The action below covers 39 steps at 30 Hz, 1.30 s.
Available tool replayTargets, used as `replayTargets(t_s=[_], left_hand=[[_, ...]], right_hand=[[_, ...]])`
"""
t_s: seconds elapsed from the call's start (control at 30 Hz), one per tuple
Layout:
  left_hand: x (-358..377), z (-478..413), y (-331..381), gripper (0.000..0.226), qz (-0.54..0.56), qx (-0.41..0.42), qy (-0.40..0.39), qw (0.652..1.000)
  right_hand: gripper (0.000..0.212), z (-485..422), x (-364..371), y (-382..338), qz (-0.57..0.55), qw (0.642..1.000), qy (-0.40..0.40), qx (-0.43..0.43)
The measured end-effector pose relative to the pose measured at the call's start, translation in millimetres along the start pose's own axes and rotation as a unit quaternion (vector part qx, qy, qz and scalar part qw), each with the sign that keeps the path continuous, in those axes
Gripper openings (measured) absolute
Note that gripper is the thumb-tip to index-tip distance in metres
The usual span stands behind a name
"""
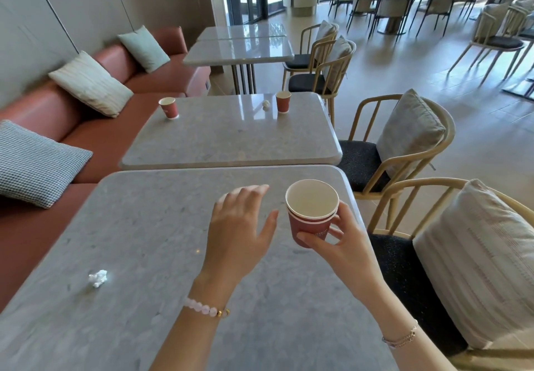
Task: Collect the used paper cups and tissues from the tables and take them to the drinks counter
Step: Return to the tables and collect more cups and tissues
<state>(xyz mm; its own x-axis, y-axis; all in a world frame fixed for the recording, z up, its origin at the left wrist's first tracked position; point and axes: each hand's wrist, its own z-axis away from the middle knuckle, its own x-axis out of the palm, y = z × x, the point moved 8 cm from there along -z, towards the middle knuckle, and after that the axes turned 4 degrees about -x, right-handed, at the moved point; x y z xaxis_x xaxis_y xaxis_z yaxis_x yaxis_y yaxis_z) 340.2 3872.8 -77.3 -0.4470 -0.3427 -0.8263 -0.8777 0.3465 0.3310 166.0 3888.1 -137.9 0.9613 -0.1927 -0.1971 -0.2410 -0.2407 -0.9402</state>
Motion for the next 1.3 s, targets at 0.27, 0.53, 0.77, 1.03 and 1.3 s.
replayTargets(t_s=[0.27,0.53,0.77,1.03,1.3], left_hand=[[-8,26,-19,0.044,-0.076,-0.033,0.003,0.997],[-33,46,-57,0.043,-0.093,-0.067,0.031,0.993],[-53,63,-120,0.040,-0.093,-0.100,0.044,0.990],[-78,93,-226,0.038,-0.101,-0.134,0.020,0.986],[-61,135,-331,0.035,-0.095,-0.193,-0.061,0.975]], right_hand=[[0.062,-2,24,4,-0.026,0.999,-0.042,-0.004],[0.064,-8,77,-3,-0.054,0.993,-0.098,-0.026],[0.063,-4,149,-15,-0.070,0.988,-0.136,-0.017],[0.066,10,257,-18,-0.073,0.984,-0.161,0.013],[0.068,26,332,-4,-0.062,0.981,-0.172,0.061]])
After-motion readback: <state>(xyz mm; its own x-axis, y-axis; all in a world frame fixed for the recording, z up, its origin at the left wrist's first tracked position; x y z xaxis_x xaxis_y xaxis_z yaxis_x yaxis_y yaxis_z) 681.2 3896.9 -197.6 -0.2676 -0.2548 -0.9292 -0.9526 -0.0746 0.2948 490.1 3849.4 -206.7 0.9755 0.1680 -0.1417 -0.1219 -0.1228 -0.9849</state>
